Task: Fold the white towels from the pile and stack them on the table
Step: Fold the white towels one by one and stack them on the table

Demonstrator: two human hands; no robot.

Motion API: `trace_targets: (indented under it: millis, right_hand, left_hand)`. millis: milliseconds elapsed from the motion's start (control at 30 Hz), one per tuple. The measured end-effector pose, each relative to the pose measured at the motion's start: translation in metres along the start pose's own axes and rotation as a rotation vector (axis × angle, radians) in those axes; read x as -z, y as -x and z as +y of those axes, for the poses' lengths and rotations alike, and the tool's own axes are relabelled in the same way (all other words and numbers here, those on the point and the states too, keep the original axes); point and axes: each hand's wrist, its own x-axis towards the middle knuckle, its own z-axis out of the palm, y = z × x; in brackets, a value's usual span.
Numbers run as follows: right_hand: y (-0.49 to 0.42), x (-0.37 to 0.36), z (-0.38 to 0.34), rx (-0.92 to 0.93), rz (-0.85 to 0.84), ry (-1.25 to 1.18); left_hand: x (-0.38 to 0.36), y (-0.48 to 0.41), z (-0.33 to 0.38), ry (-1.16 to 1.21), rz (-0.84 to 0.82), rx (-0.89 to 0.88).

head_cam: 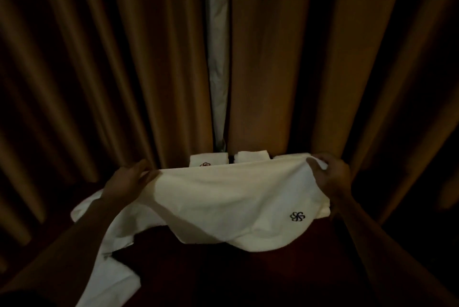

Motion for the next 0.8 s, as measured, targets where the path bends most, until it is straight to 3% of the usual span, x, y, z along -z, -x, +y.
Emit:
trace_targets:
  millis: [167, 633, 800]
  right_hand:
    - [-0.014, 0.005, 0.000, -0.004, 0.013, 0.005]
    - [-0.028, 0.022, -0.031, -0.035, -0.048, 0.008]
    - [-0.022, 0.024, -0.029, -0.025, -0.063, 0.050]
  left_hand:
    - [0.018, -0.009, 0.003, -0.032, -0.051, -0.015]
    - [0.048, -0.041, 0.016, 0.015, 0.169, -0.016]
    - [0.043, -0.039, 0.016, -0.018, 0.125, -0.002]
